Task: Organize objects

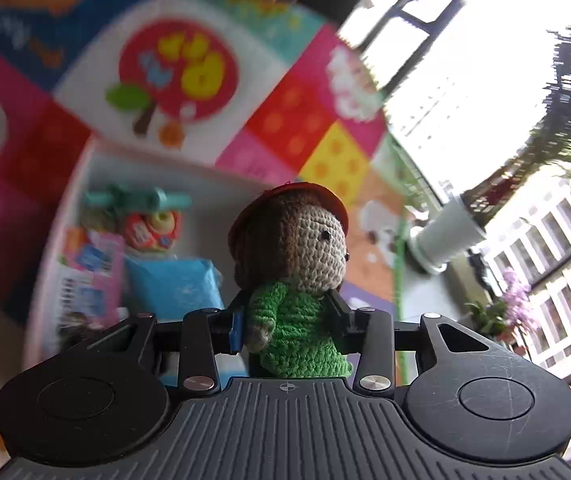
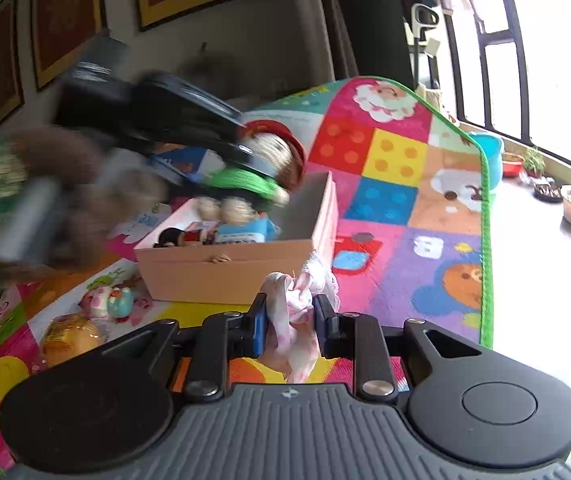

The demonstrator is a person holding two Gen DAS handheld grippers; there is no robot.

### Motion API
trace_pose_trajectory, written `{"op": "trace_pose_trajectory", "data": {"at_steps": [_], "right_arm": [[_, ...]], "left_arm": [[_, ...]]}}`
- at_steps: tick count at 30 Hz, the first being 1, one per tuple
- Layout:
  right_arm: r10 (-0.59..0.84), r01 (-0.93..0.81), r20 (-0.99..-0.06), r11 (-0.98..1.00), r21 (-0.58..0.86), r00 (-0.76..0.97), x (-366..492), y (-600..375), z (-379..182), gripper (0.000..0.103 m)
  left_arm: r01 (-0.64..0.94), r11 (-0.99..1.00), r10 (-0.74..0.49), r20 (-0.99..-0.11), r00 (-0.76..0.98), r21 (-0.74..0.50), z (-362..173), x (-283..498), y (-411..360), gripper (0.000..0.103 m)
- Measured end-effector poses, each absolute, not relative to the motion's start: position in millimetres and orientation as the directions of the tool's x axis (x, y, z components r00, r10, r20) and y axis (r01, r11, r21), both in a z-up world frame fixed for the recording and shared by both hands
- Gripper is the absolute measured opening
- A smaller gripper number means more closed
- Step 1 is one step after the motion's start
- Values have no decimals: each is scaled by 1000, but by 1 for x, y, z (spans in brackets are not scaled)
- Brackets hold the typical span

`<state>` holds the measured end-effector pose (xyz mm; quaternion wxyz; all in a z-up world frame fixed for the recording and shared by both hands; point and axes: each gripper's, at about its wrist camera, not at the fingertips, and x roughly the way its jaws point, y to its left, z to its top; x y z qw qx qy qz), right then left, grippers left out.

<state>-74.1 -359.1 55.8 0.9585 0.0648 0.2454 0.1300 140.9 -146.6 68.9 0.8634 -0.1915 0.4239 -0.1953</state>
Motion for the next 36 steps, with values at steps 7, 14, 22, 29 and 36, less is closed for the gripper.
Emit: {"op": "trace_pose_trajectory", "data": {"at_steps": [7, 14, 22, 29, 36], "right_arm": [[259, -192, -461, 963, 187, 849, -71, -370, 44, 23], [257, -188, -449, 963, 191, 856, -71, -371, 46, 24], [341, -288, -421, 939, 186, 841, -14, -355, 105, 24], [312, -215, -579, 949, 231, 754, 137, -310, 137, 23], [219, -76, -795, 974, 214, 565, 235, -260, 92, 23]], "left_arm": [[131, 900, -425, -769, 477, -416, 35, 139, -167, 43], [329, 844, -536, -660, 527, -423, 81, 77, -138, 43], [404, 884, -463, -564, 684, -235, 81, -16, -56, 43], [267, 897, -424, -519, 742, -352, 62, -26, 30, 43], [216, 899, -397, -504, 767, -380, 51, -31, 75, 43]]}}
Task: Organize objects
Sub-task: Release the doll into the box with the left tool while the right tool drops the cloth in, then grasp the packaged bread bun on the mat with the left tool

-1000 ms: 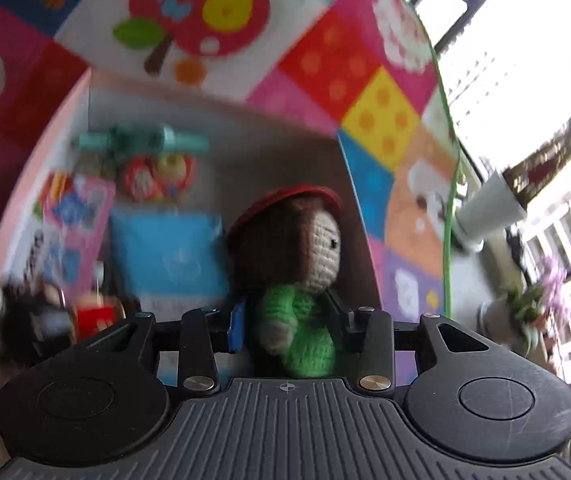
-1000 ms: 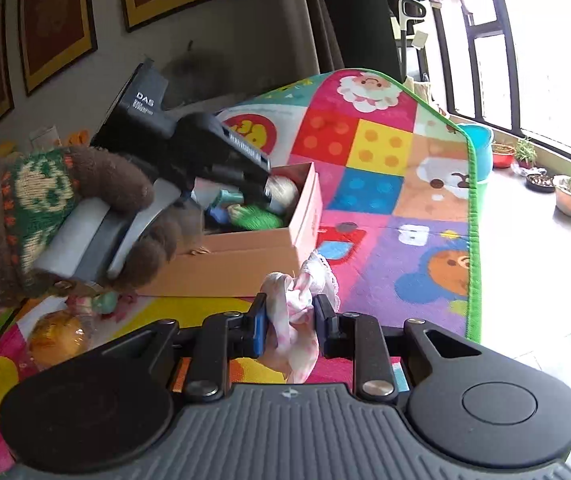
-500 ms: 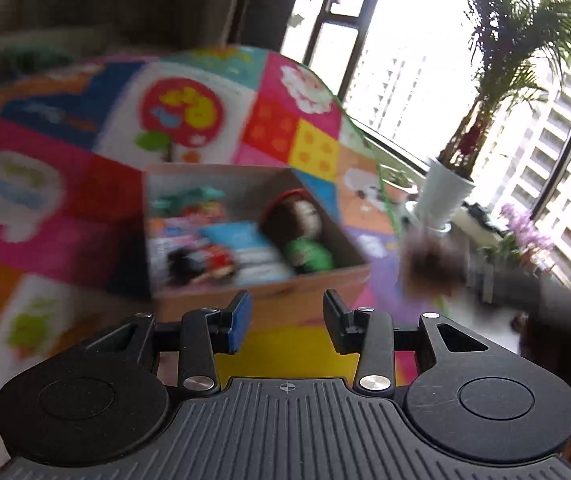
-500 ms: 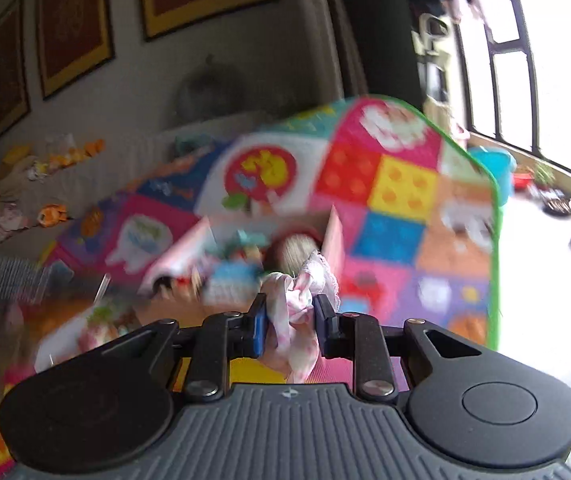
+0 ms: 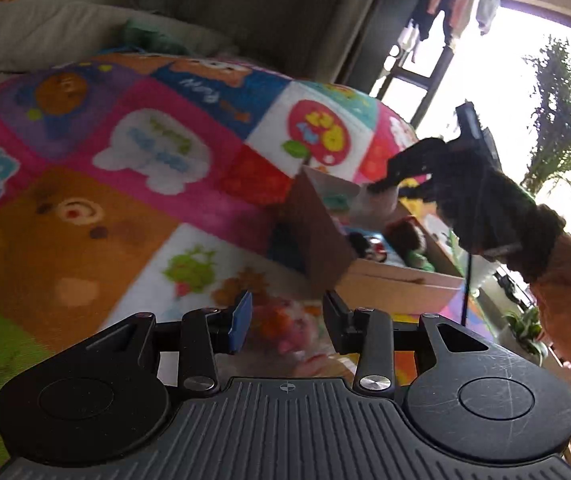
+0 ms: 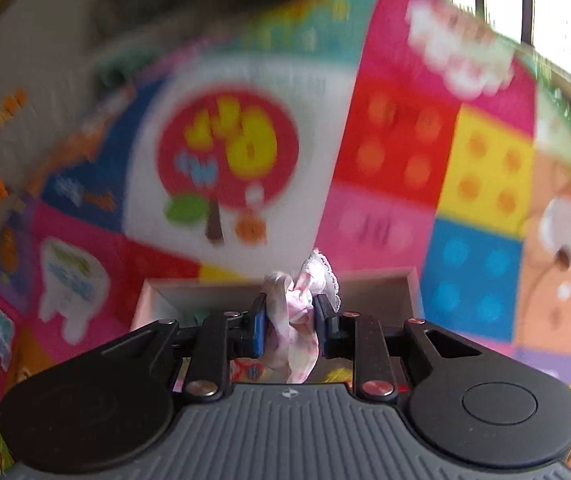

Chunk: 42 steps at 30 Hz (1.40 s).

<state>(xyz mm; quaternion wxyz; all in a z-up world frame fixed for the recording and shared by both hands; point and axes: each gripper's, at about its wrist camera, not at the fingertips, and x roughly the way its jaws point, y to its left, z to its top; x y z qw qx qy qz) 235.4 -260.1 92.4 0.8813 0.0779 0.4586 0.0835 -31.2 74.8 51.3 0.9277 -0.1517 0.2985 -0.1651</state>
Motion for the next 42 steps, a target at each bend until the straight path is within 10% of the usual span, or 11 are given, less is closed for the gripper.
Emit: {"op": "trace_pose_trajectory", "data": {"at_steps": [7, 16, 26, 32, 42], "right_arm": [[146, -1, -865, 986, 166, 480, 243, -252, 73, 58], [182, -152, -605, 983, 102, 775, 123, -276, 145, 90], [278, -235, -580, 960, 150, 765, -6, -297, 67, 96], [339, -273, -598, 941, 201, 726, -18, -295, 23, 98], [395, -295, -586, 919, 263, 708, -21, -301, 15, 103]], "left_arm": [[131, 891, -371, -530, 762, -436, 29, -31, 106, 43], [101, 883, -366, -539, 758, -458, 23, -38, 105, 43], [338, 913, -403, -623, 670, -227, 39, -59, 27, 44], [430, 890, -222, -678, 701, 153, 32, -63, -29, 54], [387, 921, -262, -677, 688, 37, 29, -17, -24, 58]]}}
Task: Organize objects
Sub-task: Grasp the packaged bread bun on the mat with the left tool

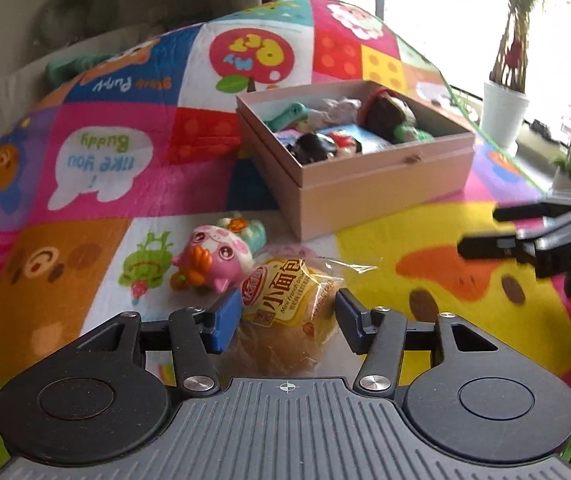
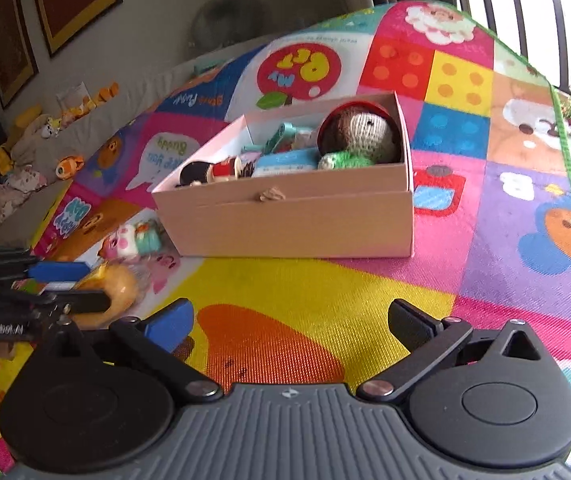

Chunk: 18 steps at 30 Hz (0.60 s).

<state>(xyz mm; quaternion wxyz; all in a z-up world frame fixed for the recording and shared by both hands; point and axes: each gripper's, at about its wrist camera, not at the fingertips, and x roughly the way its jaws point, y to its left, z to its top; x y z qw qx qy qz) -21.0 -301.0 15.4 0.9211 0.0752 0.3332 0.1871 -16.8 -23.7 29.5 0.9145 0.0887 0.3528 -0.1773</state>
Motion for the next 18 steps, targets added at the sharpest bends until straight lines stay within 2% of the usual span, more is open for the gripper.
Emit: {"op": "trace_pose_trajectory", "data": {"at_steps": [3, 5, 6, 8, 11, 15, 18], "right_arm": [[387, -292, -602, 922, 255, 698, -19, -298, 14, 103], [379, -293, -608, 925, 242, 698, -19, -296, 14, 103], [375, -293, -612, 927, 234, 697, -19, -295, 14, 103], [363, -295, -619, 931, 214, 696, -18, -292, 13, 103], [346, -300, -635, 936, 183, 691, -18, -287, 13, 103], [339, -306, -649, 937, 168, 681, -15, -286, 12, 103], [306, -321, -667, 941, 105, 680, -16, -278, 12, 103]], "left_arm": [[373, 927, -296, -673, 678, -32, 26, -4, -19, 60], [361, 930, -303, -684, 663, -63, 21, 5, -17, 67], [357, 931, -308, -688, 657, -76, 18, 8, -17, 67], [342, 934, -317, -679, 662, -102, 16, 9, -14, 66], [314, 937, -333, -665, 668, -153, 17, 2, -7, 59], [313, 923, -381, -643, 664, -223, 18, -14, 13, 58], [281, 915, -403, -607, 686, -289, 20, -26, 36, 58]]}}
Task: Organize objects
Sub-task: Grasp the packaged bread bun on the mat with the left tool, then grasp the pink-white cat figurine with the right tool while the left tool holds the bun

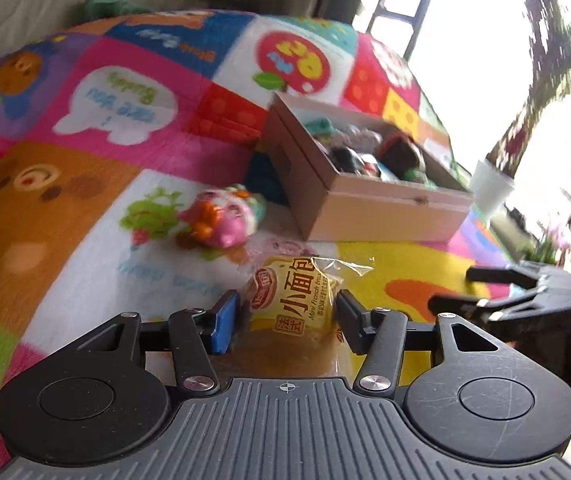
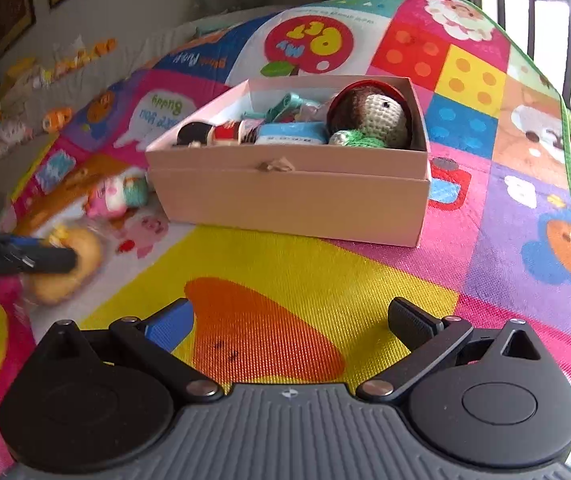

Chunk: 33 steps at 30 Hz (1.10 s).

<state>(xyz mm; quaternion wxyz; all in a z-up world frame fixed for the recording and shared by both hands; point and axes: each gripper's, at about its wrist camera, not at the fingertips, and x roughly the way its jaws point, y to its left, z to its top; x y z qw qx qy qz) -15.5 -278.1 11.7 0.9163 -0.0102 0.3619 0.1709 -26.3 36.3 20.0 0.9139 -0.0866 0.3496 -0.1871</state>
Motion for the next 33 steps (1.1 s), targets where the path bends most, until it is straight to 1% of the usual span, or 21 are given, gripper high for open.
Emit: {"op": "trace_pose_trajectory", "data": {"at_steps": [2, 4, 7, 10, 16, 19, 21, 22, 23, 24, 25, 26, 28, 33], "right_arm": [[273, -324, -680, 944, 55, 680, -16, -271, 11, 103], [240, -323, -689, 946, 9, 684, -16, -264, 10, 103], [219, -293, -697, 956, 13, 683, -13, -261, 11, 103], [238, -300, -696, 953, 34, 677, -12, -253, 18, 103], [350, -433, -604, 901, 9, 716, -17, -201, 59, 103], [390, -509, -581, 859, -50, 714, -10, -164, 71, 103], [386, -534, -573, 839, -109, 723, -1, -138, 71, 103], [377, -538, -573, 832, -135, 727, 5, -128, 69, 98], [371, -543, -577, 826, -155, 728, 11, -118, 66, 88], [366, -552, -589, 817, -168, 721, 18, -108, 64, 87], [353, -546, -582, 815, -192, 732, 25, -98, 63, 82], [348, -547, -580, 811, -208, 737, 30, -90, 62, 75], [338, -549, -589, 806, -221, 734, 44, -76, 60, 65], [332, -571, -629, 791, -219, 703, 61, -56, 48, 64]], "left_arm": [[235, 910, -397, -557, 730, -342, 23, -31, 58, 58], [162, 913, -349, -513, 784, -374, 24, -34, 80, 58], [36, 927, -223, -472, 853, -374, 21, -38, 110, 58], [-28, 925, -151, -435, 888, -379, 14, -41, 128, 58], [-44, 911, -149, -428, 891, -409, 3, -43, 139, 58], [-42, 914, -152, -437, 886, -403, 2, -40, 138, 58], [-44, 907, -160, -439, 884, -420, -1, -41, 141, 58], [-45, 902, -164, -439, 884, -429, -2, -41, 143, 58], [-45, 898, -169, -436, 884, -439, -3, -41, 144, 58], [-45, 895, -170, -434, 885, -443, -3, -42, 145, 58], [-45, 894, -171, -432, 885, -446, -4, -42, 146, 58], [-44, 893, -172, -432, 885, -447, -4, -42, 146, 58], [-44, 892, -174, -432, 885, -449, -4, -42, 146, 58], [-42, 885, -182, -428, 885, -464, -5, -43, 148, 58]]}}
